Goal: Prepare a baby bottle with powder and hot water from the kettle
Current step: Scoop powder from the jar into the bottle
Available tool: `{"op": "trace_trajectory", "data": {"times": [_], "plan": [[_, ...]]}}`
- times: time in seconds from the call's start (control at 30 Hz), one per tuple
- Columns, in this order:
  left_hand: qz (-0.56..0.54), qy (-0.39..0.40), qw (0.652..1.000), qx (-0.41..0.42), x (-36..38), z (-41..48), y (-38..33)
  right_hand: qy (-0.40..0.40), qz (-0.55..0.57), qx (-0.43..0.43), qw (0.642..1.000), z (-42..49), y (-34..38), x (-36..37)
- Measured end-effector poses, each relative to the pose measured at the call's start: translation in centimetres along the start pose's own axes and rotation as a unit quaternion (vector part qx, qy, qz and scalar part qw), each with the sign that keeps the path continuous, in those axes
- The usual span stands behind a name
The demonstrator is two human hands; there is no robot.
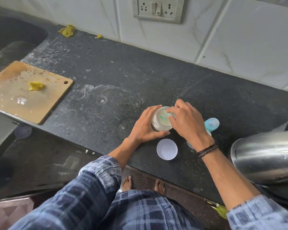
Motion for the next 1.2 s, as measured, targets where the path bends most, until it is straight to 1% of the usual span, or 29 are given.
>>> {"op": "trace_trajectory", "data": {"times": [0.2,0.33,0.57,0.8,1.03,1.2], "plan": [[0.003,-0.002,1.0,0.001,0.0,0.0,-0.1,0.001,-0.02,0.008,1.0,0.2,0.1,-0.2],[0.004,-0.004,1.0,0.004,0.0,0.0,-0.1,-0.003,-0.013,0.015,1.0,0.1,-0.1,-0.2],[0.011,-0.009,1.0,0.008,0.1,-0.1,0.0,-0.003,0.032,0.023,0.999,-0.6,-0.1,0.2],[0.026,-0.01,0.999,0.017,0.1,-0.1,0.0,-0.027,0.088,0.004,0.996,-1.5,-0.1,-0.9],[0.032,-0.011,0.999,0.02,0.1,-0.2,-0.1,-0.055,0.112,-0.008,0.992,-2.5,0.2,-1.8],[0.033,-0.012,0.999,0.013,0.1,-0.2,-0.2,-0.049,0.125,0.023,0.991,-2.6,-0.7,-1.6]]}}
Point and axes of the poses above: each hand's wrist, its own z-axis towards the middle knuckle, its own x-axis out of the palm, y = z × x, the point moved 5 cm from there along z, towards the middle knuckle
